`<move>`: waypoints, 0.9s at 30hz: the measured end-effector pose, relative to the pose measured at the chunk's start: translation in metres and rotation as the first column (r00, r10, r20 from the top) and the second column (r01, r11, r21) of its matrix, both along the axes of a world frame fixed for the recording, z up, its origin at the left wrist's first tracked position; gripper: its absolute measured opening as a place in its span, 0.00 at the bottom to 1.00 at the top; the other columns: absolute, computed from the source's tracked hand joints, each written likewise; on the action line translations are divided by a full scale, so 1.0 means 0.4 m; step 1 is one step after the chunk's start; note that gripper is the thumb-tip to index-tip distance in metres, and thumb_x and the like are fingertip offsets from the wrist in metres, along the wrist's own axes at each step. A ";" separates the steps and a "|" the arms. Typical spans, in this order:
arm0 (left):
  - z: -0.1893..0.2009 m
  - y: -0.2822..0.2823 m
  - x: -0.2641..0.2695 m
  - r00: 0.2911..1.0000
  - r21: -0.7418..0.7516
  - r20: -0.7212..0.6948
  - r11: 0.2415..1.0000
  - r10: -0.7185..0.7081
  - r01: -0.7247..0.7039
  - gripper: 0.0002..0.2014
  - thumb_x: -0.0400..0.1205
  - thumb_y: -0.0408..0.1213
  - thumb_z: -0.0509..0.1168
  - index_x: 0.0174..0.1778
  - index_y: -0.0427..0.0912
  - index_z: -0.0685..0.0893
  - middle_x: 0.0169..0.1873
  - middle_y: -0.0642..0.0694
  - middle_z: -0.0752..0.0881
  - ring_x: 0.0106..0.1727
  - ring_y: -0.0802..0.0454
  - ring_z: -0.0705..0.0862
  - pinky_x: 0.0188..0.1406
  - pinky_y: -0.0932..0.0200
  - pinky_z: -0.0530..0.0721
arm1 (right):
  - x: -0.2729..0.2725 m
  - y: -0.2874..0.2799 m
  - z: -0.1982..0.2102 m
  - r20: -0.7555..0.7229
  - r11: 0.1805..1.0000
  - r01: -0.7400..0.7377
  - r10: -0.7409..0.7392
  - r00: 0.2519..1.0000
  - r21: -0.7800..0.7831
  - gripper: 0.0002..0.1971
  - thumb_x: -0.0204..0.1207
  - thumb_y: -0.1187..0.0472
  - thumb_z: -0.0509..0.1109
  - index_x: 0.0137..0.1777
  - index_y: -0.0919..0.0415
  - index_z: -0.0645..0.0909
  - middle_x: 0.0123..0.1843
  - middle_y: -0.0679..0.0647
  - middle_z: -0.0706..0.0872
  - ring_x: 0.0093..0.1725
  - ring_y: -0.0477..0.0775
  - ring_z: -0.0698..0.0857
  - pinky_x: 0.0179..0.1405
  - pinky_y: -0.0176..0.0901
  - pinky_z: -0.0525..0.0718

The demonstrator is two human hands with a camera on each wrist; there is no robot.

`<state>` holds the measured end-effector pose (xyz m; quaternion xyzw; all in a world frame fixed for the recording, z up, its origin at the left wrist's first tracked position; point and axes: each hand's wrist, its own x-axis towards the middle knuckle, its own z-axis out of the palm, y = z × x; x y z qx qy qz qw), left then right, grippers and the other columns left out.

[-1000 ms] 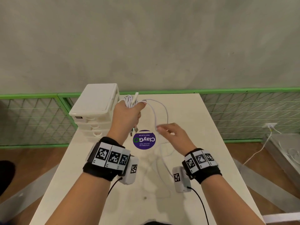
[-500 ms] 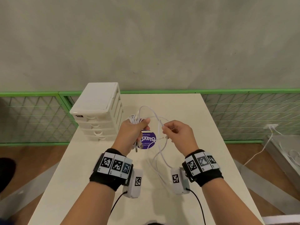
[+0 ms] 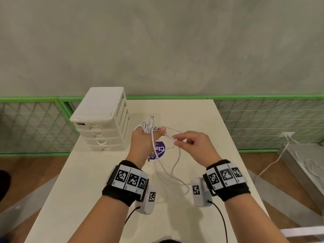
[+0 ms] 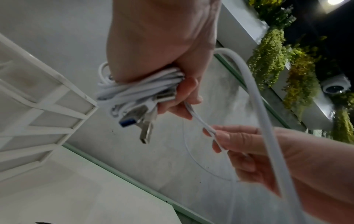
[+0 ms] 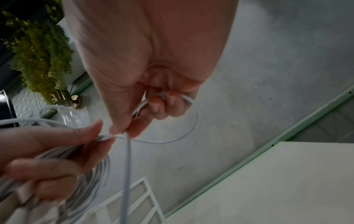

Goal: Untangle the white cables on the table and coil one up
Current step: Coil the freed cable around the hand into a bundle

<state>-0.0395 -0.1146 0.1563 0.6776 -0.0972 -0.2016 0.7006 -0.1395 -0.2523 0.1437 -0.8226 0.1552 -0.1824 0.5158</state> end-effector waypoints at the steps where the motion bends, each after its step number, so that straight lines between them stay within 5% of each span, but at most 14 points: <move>1: -0.002 -0.001 -0.001 1.000 -0.002 -0.013 1.000 -0.001 0.001 0.15 0.72 0.38 0.78 0.48 0.33 0.86 0.40 0.39 0.91 0.45 0.36 0.89 0.55 0.37 0.86 | -0.003 -0.009 0.005 0.017 1.000 0.014 -0.014 1.000 -0.020 0.07 0.71 0.65 0.76 0.47 0.54 0.90 0.37 0.44 0.86 0.31 0.37 0.77 0.36 0.26 0.72; 3: -0.002 -0.006 -0.007 0.999 0.018 -0.047 1.000 0.008 -0.007 0.16 0.73 0.41 0.78 0.46 0.33 0.85 0.32 0.40 0.88 0.31 0.41 0.85 0.34 0.54 0.87 | -0.006 -0.024 0.009 0.056 0.997 0.047 -0.044 0.997 -0.054 0.06 0.70 0.64 0.77 0.44 0.53 0.90 0.38 0.46 0.87 0.37 0.40 0.81 0.40 0.33 0.77; 4: 0.000 -0.006 -0.010 0.999 0.035 -0.051 0.999 0.012 -0.011 0.16 0.74 0.42 0.77 0.44 0.31 0.84 0.24 0.43 0.85 0.22 0.45 0.80 0.22 0.62 0.79 | -0.004 -0.028 0.008 0.077 0.996 0.064 -0.059 0.995 -0.069 0.05 0.69 0.64 0.77 0.43 0.53 0.90 0.39 0.46 0.88 0.40 0.43 0.82 0.42 0.37 0.79; 6: 0.000 -0.009 -0.014 0.999 0.047 -0.044 0.999 -0.001 0.004 0.19 0.75 0.45 0.76 0.43 0.28 0.86 0.14 0.48 0.78 0.16 0.49 0.71 0.14 0.66 0.70 | -0.005 -0.030 0.008 0.110 0.991 0.087 -0.075 0.991 -0.102 0.05 0.69 0.63 0.78 0.41 0.52 0.89 0.39 0.47 0.87 0.41 0.48 0.82 0.41 0.40 0.78; 10: 0.001 -0.012 -0.013 0.998 0.031 -0.036 0.998 -0.046 0.047 0.19 0.73 0.49 0.76 0.38 0.33 0.89 0.14 0.43 0.73 0.15 0.47 0.69 0.22 0.59 0.73 | -0.018 -0.021 0.020 0.139 0.997 0.014 -0.003 0.990 -0.073 0.10 0.71 0.65 0.76 0.41 0.46 0.84 0.42 0.48 0.87 0.42 0.46 0.83 0.45 0.31 0.79; 13: -0.001 -0.020 -0.012 0.995 0.031 -0.036 0.995 -0.091 0.092 0.18 0.74 0.48 0.75 0.40 0.32 0.89 0.13 0.45 0.71 0.14 0.49 0.67 0.23 0.57 0.70 | -0.022 -0.014 0.029 0.099 0.997 -0.073 0.073 0.992 0.000 0.07 0.75 0.62 0.73 0.42 0.47 0.85 0.42 0.48 0.89 0.43 0.47 0.85 0.48 0.36 0.81; 18: -0.001 -0.032 -0.018 0.977 0.028 -0.013 0.976 -0.214 0.215 0.13 0.76 0.46 0.74 0.38 0.38 0.90 0.18 0.40 0.73 0.17 0.48 0.67 0.26 0.52 0.69 | -0.015 -0.012 0.036 0.096 0.990 0.011 -0.024 0.995 0.140 0.11 0.80 0.65 0.65 0.56 0.47 0.78 0.40 0.56 0.86 0.30 0.52 0.86 0.33 0.38 0.85; 23: -0.006 -0.039 -0.016 0.969 0.022 -0.045 0.969 -0.243 0.244 0.20 0.79 0.40 0.72 0.55 0.24 0.82 0.14 0.46 0.72 0.15 0.52 0.64 0.22 0.56 0.63 | -0.011 -0.020 0.034 0.012 0.998 -0.026 0.025 1.000 0.061 0.18 0.76 0.63 0.72 0.61 0.41 0.79 0.43 0.48 0.85 0.33 0.60 0.86 0.32 0.34 0.80; 25: -0.004 -0.035 -0.015 0.957 -0.008 -0.058 0.959 -0.284 0.284 0.16 0.80 0.40 0.71 0.54 0.28 0.86 0.13 0.47 0.69 0.16 0.52 0.63 0.22 0.56 0.63 | -0.017 -0.026 0.038 0.013 0.997 -0.021 0.020 1.000 0.070 0.18 0.76 0.61 0.72 0.63 0.41 0.79 0.48 0.47 0.88 0.29 0.57 0.85 0.29 0.33 0.78; 27: -0.003 -0.027 -0.013 0.945 -0.055 -0.067 0.947 -0.319 0.316 0.15 0.79 0.43 0.71 0.52 0.33 0.89 0.13 0.48 0.68 0.17 0.50 0.63 0.24 0.56 0.63 | -0.023 -0.031 0.044 0.011 0.998 -0.039 0.039 0.999 0.054 0.19 0.75 0.59 0.73 0.65 0.43 0.79 0.47 0.49 0.90 0.25 0.43 0.80 0.28 0.30 0.75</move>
